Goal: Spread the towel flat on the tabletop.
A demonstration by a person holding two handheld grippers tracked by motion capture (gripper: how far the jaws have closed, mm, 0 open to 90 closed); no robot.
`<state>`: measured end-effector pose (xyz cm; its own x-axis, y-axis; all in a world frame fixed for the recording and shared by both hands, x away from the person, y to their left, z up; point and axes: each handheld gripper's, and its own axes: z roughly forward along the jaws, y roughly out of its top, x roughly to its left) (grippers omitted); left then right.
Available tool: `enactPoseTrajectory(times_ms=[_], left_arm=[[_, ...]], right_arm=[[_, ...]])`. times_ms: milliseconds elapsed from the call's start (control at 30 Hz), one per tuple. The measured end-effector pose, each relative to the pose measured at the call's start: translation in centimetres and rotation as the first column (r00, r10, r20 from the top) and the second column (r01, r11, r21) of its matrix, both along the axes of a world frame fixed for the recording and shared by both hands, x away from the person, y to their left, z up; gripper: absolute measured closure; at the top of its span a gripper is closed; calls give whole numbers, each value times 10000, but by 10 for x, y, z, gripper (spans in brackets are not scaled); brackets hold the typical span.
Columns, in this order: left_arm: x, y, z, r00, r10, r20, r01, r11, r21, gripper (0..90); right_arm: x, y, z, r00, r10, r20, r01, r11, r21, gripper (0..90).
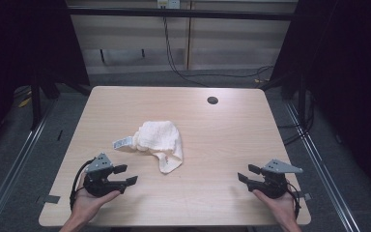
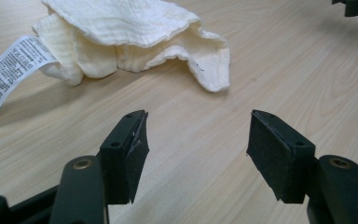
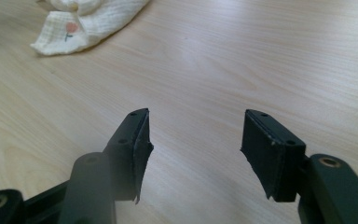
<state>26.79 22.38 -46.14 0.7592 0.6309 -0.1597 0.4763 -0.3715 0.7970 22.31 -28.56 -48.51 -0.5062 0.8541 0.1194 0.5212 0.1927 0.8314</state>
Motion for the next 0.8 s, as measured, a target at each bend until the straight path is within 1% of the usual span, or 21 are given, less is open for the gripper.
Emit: enactPoseTrajectory(times_ms=[33, 67, 100, 133, 233, 300, 367, 433, 467, 500, 533, 567, 600, 633, 667, 700, 733, 767, 800], left_arm=[[0, 0, 0, 10000, 6, -36, -5, 10000, 18, 371], [1, 0, -1, 10000, 4, -3, -4, 10000, 43, 371], [1, 0, -1, 10000, 4, -3, -4, 10000, 43, 370], [3, -1, -2, 9999, 54, -142, -53, 10000, 58, 365], [4, -2, -3, 9997, 71, -242, -72, 10000, -33, 352], [5, -2, -3, 9996, 79, -261, -80, 10000, -22, 351], [6, -2, -3, 9996, 99, -269, -100, 9999, -18, 354], [6, -2, -4, 9996, 71, -257, -71, 10000, 1, 365], [6, -3, -4, 9997, 11, -226, -11, 10000, 35, 377], [7, -3, -5, 9998, -112, -173, 115, 9999, 125, 390], [7, -4, -6, 9996, -215, -165, 219, 9996, 196, 406], [7, -4, -7, 9994, -287, -185, 292, 9991, 293, 418], [7, -5, -7, 9996, -253, -88, 256, 9989, 381, 417], [7, -5, -7, 9996, -253, -88, 256, 9989, 381, 431], [6, -6, -8, 9994, -270, 230, 257, 9980, 584, 440], [6, -7, -9, 9987, -429, 257, 414, 9975, 575, 441], [6, -7, -9, 9983, -519, 279, 505, 9975, 491, 446], [6, -7, -9, 9983, -519, 279, 505, 9975, 491, 452], [6, -7, -9, 9976, -571, 383, 551, 9972, 504, 452]], right_arm=[[-1, -1, 1, 9997, -229, -30, 228, 9997, -121, 416], [-2, -1, 3, 9993, -368, 113, 369, 9993, -78, 422], [-2, -1, 3, 9993, -368, 113, 369, 9993, -78, 422], [-1, -3, 7, 9993, -287, -221, 293, 9992, 283, 428], [-2, -4, 7, 9997, -153, -210, 162, 9991, 398, 409], [-1, -6, 6, 9996, 0, -298, 21, 9975, 704, 401], [-2, -6, 7, 9998, 39, -204, -23, 9971, 756, 391], [-1, -6, 6, 9995, 145, -267, -117, 9947, 1019, 376], [-2, -5, 6, 9997, 139, -199, -119, 9953, 957, 367], [-2, -4, 6, 9997, 170, -181, -152, 9953, 954, 377], [-2, -4, 6, 9996, 235, -180, -218, 9957, 900, 407], [-3, -2, 6, 9996, 282, -69, -274, 9954, 915, 421], [-4, -1, 7, 9994, 322, 83, -328, 9955, 892, 428], [-4, -1, 7, 9994, 322, 83, -328, 9955, 892, 428], [-5, 1, 9, 9989, 436, 152, -448, 9953, 857, 465], [-5, 2, 9, 9987, 491, 115, -497, 9965, 667, 480], [-5, 3, 9, 9982, 588, 118, -593, 9975, 391, 478], [-5, 4, 7, 9976, 670, 174, -673, 9976, 175, 462], [-5, 4, 7, 9976, 670, 174, -673, 9976, 175, 462]])
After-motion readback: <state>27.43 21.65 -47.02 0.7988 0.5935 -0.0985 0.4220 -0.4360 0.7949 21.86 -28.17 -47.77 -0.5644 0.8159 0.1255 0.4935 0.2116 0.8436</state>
